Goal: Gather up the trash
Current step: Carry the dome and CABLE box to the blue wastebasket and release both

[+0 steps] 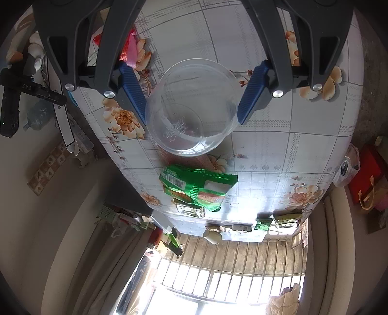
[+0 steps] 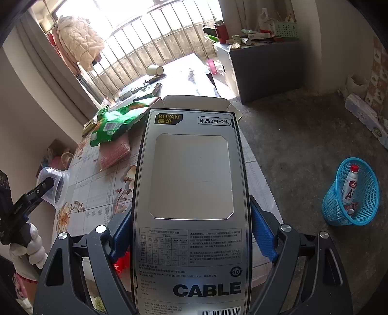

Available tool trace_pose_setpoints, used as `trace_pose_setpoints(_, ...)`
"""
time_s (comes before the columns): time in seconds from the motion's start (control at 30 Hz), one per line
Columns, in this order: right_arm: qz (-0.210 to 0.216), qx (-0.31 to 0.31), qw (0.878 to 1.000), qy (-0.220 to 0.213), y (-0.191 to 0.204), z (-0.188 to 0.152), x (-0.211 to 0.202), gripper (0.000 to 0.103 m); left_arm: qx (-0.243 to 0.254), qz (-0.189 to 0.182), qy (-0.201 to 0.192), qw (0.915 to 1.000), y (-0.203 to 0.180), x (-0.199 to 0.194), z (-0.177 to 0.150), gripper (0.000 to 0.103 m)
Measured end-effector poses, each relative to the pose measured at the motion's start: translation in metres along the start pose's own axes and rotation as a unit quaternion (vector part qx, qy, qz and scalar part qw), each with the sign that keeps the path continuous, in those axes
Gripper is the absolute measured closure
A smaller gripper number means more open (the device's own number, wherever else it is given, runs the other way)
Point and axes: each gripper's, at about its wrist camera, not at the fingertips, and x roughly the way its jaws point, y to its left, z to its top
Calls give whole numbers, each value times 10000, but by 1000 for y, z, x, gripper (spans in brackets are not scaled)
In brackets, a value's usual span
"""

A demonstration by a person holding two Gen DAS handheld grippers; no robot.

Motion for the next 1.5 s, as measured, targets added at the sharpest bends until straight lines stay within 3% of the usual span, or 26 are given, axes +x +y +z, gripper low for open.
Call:
trace_pose_setpoints(0.33, 211, 516, 9982, -199, -44, -8, -18, 22, 484, -282, 108, 9984, -57, 9, 7, 35)
trace_pose_setpoints(0.57, 124, 949, 9945, -421, -89, -21, -38, 22, 735, -544, 264, 9955, -105, 30, 13, 35)
trace_pose_setpoints(0.8, -25, 1892, 9795, -694, -159, -43, -61, 22, 1329, -1065, 418, 9845, -180, 45, 17, 35)
trace_pose_setpoints(1.0, -106, 3000, 9490, -961, -234, -77, -75, 22, 1962, -1674, 877, 9622, -271, 77, 12, 35)
trace_pose_setpoints(1.27, -116, 4137, 9039, -1082, -327, -116, -71, 22, 2446, -2346, 2055, 9181, -396, 158, -25, 35)
trace_pose_setpoints(1.5, 161, 4712, 8721, -1310, -412, -87, -49, 20, 2730, -2853, 2647, 8798, -507, 220, -56, 35)
